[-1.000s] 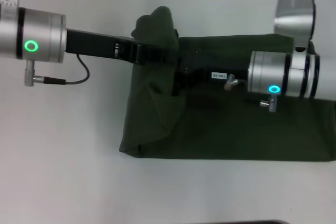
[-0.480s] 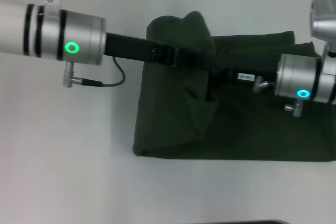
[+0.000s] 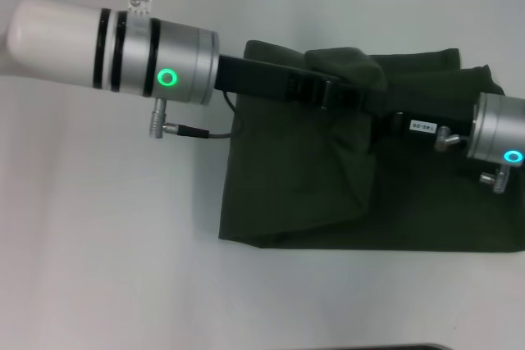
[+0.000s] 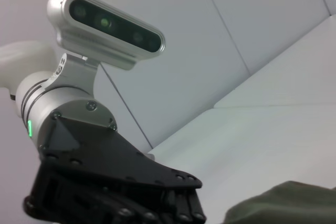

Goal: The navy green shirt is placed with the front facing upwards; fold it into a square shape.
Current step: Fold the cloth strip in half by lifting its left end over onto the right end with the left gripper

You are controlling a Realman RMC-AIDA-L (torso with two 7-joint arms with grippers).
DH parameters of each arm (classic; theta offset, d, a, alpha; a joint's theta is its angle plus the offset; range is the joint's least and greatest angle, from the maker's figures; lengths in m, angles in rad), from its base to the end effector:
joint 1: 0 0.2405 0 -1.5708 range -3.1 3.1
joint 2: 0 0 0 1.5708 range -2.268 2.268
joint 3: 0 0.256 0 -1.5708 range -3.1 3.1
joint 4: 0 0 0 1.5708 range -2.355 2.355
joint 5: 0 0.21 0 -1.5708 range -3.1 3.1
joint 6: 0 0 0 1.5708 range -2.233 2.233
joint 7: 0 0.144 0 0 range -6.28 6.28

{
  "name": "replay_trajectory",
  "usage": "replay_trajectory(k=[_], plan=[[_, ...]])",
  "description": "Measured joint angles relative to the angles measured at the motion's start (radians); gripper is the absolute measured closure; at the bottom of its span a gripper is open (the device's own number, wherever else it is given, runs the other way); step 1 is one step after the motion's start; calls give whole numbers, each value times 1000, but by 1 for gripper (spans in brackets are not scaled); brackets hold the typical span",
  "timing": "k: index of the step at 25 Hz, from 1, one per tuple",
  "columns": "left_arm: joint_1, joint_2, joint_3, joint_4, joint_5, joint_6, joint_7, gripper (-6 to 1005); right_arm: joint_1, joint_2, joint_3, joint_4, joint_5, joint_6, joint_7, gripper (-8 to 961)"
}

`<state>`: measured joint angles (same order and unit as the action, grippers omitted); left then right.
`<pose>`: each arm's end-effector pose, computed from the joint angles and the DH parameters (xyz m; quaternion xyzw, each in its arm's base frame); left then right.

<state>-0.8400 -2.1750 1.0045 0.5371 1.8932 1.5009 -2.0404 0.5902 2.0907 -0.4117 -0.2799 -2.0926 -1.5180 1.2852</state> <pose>-0.1280 0.3452 -0.0878 0.8924 0.3838 0.2069 0.1167 0.2641 0.3102 -0.0507 -0.8833 0.3182 0.3301 0.0977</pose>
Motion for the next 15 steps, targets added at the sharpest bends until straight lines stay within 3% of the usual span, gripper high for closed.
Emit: replay_trajectory(k=[9, 15], plan=[[0, 0, 142, -24, -129, -48, 3, 905, -43, -2, 4, -41, 1, -9, 25, 917], [6, 0, 168, -54, -189, -65, 16, 902, -61, -3, 10, -51, 1, 16, 32, 912]])
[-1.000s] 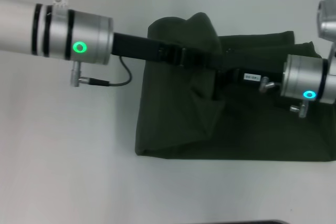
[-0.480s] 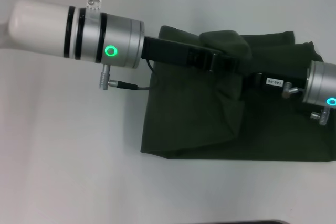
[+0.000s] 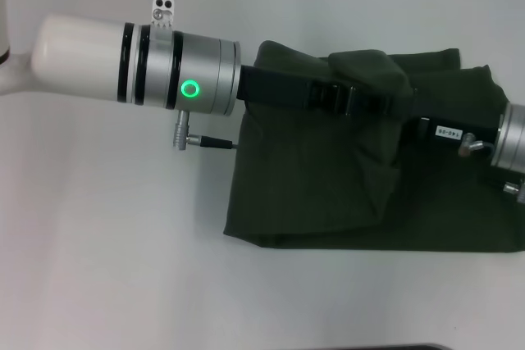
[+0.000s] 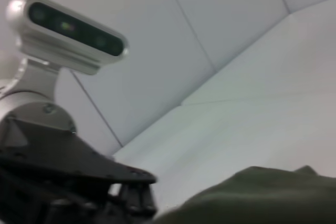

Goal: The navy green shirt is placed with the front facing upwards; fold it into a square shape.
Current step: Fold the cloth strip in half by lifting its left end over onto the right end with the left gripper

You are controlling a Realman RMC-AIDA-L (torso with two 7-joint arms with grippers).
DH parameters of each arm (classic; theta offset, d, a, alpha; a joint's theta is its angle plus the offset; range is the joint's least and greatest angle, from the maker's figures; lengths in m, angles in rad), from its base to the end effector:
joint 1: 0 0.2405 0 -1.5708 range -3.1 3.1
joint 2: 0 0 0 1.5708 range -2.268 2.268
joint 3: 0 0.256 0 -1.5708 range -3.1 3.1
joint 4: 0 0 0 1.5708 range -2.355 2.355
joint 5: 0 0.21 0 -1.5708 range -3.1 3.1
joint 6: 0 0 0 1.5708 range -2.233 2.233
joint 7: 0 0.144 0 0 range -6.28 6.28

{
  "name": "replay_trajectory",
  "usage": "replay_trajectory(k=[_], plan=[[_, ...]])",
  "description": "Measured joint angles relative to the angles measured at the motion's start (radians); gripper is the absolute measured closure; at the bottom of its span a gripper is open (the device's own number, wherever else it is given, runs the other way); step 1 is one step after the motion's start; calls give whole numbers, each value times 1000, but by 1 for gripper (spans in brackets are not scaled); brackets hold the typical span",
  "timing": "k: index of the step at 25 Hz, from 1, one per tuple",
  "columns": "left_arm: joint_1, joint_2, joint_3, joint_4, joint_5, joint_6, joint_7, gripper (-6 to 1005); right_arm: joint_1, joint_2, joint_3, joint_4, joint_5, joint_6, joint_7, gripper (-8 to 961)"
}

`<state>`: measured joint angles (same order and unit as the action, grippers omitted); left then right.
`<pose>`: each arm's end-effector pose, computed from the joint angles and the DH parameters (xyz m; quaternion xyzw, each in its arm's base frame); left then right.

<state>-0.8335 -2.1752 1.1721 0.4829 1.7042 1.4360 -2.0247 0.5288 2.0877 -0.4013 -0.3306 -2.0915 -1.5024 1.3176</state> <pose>-0.1205 0.3373 -0.1040 0.8816 0.3937 0.2240 0.1325 0.2877 0.3027 -0.0395 -0.8721 0.3480 0.3182 0.1305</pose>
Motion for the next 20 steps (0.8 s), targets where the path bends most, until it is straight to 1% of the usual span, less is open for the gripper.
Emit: replay_trajectory(k=[4, 8, 11, 15, 17, 20], plan=[[1, 0, 20, -1, -5, 7, 8, 900, -32, -1, 47, -17, 0, 23, -1, 890], [0, 0, 33, -2, -8, 7, 9, 898, -81, -2, 141, -61, 4, -5, -17, 707], [0, 0, 33, -2, -10, 5, 9, 893, -127, -2, 196, -101, 52, -48, -23, 591], [1, 0, 35, -7, -25, 3, 9, 888, -180, -3, 213, -133, 136, -84, -24, 450], [8, 0, 36, -9, -33, 7, 16, 885, -192, -3, 216, -146, 150, -97, -23, 351], [37, 2, 29, 0, -41, 7, 50, 880, -201, -6, 214, -160, 150, -120, -24, 202]])
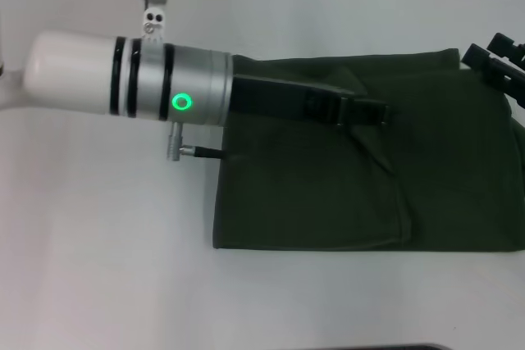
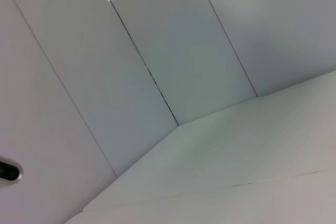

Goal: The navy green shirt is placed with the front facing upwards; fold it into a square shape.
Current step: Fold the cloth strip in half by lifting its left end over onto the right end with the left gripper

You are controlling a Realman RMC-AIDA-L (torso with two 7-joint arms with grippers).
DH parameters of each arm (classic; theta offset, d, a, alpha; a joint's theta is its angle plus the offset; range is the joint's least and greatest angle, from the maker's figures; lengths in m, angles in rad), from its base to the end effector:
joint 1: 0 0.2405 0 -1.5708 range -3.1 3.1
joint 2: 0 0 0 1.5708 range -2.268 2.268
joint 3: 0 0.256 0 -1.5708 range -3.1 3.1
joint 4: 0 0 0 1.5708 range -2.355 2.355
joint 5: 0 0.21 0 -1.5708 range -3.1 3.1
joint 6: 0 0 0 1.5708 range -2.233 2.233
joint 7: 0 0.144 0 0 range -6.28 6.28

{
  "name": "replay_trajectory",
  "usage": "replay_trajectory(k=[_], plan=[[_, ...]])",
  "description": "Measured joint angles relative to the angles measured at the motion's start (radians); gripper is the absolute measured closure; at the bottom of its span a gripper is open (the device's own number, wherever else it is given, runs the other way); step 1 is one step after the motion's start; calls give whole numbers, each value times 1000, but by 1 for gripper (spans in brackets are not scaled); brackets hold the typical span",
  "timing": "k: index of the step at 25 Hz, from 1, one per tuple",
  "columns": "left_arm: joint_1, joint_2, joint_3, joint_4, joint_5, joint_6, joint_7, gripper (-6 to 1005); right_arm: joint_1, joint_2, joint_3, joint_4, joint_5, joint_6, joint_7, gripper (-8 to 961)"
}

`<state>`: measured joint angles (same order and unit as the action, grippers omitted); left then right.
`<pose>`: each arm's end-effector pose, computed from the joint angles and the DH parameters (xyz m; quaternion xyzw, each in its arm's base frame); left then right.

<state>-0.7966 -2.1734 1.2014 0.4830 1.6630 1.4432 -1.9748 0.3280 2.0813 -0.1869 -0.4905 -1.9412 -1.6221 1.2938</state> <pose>-0.1287 0.3310 -0.1039 0.8820 0.3855 0.2367 0.1318 0.3449 0.2662 0.0368 -0.7880 0.3635 0.3964 0.2997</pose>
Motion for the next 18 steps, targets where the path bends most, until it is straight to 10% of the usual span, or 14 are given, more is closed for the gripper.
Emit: replay_trajectory(k=[18], plan=[[210, 25, -49, 152, -9, -4, 136, 218, -17, -39, -34, -243, -214, -208, 429, 53]])
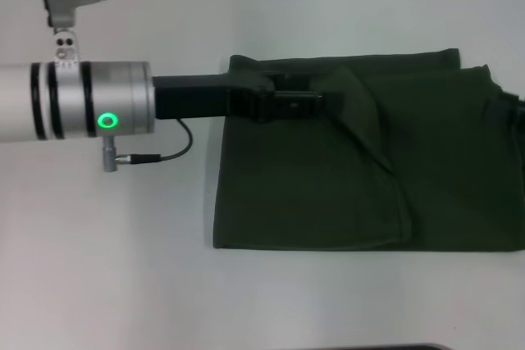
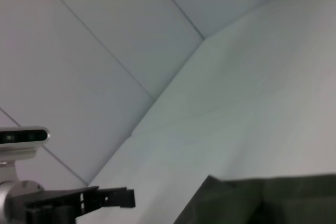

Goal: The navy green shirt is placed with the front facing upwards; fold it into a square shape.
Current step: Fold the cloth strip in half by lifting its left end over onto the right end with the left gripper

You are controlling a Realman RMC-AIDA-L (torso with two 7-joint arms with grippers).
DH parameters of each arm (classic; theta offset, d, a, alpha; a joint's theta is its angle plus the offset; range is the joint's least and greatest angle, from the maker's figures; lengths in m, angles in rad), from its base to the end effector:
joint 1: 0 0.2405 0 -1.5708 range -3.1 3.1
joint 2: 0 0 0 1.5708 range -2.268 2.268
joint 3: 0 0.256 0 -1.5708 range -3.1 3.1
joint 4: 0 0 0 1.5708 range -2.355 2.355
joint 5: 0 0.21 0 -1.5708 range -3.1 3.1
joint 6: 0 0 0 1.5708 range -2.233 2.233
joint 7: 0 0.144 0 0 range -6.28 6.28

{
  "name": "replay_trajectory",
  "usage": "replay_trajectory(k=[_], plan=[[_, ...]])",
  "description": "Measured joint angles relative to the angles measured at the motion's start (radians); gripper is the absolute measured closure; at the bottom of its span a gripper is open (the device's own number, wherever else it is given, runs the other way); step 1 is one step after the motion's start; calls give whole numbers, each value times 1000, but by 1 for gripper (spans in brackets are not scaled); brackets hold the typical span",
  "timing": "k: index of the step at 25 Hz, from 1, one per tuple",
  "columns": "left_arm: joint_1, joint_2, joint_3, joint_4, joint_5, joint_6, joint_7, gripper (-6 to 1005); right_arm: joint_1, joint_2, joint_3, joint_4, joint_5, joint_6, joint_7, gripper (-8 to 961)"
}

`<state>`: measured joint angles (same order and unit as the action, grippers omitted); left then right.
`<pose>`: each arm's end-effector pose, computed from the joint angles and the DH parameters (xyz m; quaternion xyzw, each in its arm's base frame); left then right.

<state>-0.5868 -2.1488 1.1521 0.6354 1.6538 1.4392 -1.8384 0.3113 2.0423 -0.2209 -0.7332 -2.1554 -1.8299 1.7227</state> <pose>-0.1802 0.3279 -0.0697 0.8881 0.3598 0.2840 0.0343 0.3449 0.2435 0.0709 -0.8032 0.4671 0.3309 0.1649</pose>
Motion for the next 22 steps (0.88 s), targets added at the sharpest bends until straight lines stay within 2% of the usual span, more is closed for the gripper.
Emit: replay_trajectory(k=[7, 14, 16, 22], plan=[[37, 8, 0, 30, 1, 34, 10, 78, -4, -15, -1, -68, -91, -76, 165, 55], [39, 15, 0, 39, 25, 66, 33, 79, 16, -21, -14, -70, -161, -84, 230, 55], [39, 16, 0, 39, 26, 65, 40, 79, 29, -20, -21, -68, -186, -76, 247, 55], [38, 19, 0, 39, 26, 58, 45, 79, 69, 1, -57, -58, -252, -29, 286, 56]])
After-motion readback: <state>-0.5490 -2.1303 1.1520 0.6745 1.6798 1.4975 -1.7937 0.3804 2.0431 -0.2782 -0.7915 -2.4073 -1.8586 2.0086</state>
